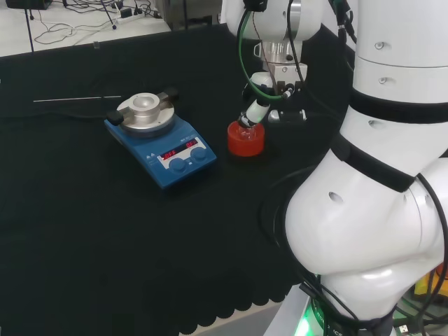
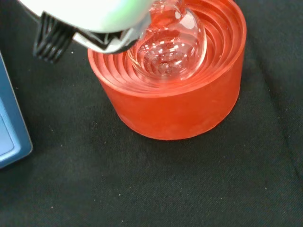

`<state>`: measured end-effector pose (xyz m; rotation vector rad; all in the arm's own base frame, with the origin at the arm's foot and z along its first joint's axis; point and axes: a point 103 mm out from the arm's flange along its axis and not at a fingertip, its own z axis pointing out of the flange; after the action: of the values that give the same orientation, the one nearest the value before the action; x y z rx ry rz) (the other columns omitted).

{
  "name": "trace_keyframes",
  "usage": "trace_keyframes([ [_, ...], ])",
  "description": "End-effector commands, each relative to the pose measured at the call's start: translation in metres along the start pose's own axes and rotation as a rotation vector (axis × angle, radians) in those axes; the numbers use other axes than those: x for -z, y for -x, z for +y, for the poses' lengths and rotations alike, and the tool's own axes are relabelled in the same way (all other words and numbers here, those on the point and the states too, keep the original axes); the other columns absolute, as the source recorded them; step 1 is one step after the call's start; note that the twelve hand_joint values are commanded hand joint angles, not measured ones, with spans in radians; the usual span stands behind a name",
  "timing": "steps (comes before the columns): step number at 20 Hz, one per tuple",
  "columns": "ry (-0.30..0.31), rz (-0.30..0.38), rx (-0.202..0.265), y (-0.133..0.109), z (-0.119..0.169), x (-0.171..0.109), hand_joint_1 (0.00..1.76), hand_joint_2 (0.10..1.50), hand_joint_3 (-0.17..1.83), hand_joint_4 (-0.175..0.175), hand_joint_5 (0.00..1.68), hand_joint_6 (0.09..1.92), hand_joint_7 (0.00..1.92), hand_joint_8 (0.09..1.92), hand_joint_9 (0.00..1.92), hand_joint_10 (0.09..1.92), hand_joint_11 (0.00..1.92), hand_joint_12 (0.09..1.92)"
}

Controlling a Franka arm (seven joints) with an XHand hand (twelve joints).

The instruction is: Pick up the round-bottom flask.

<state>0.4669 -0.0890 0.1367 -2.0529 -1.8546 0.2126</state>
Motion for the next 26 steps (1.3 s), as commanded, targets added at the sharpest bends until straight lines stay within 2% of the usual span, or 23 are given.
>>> trace_keyframes([
  [1, -0.011, 0.002, -0.001, 0.001, 0.003, -0.006, 0.97, 0.51, 0.73, -0.030, 0.67, 0.13, 0.12, 0.60, 0.35, 0.67, 0.10, 1.42],
  [7, 0.013, 0.005, -0.005, 0.005, 0.006, -0.006, 0.97, 0.52, 0.74, -0.033, 0.68, 0.19, 0.11, 0.60, 0.35, 0.66, 0.12, 1.42],
  [12, 0.037, 0.004, -0.001, 0.004, 0.008, -0.008, 0.99, 0.52, 0.75, -0.037, 0.58, 0.53, 0.10, 0.61, 0.36, 0.66, 0.14, 1.40],
  [15, 0.032, 0.004, 0.003, 0.004, 0.010, -0.010, 1.00, 0.53, 0.75, -0.040, 0.59, 0.62, 0.09, 0.61, 0.36, 0.66, 0.16, 1.40],
  [26, 0.022, -0.014, 0.001, -0.006, 0.014, -0.013, 1.00, 0.53, 0.75, -0.047, 0.65, 0.70, 0.09, 0.61, 0.36, 0.66, 0.18, 1.39],
])
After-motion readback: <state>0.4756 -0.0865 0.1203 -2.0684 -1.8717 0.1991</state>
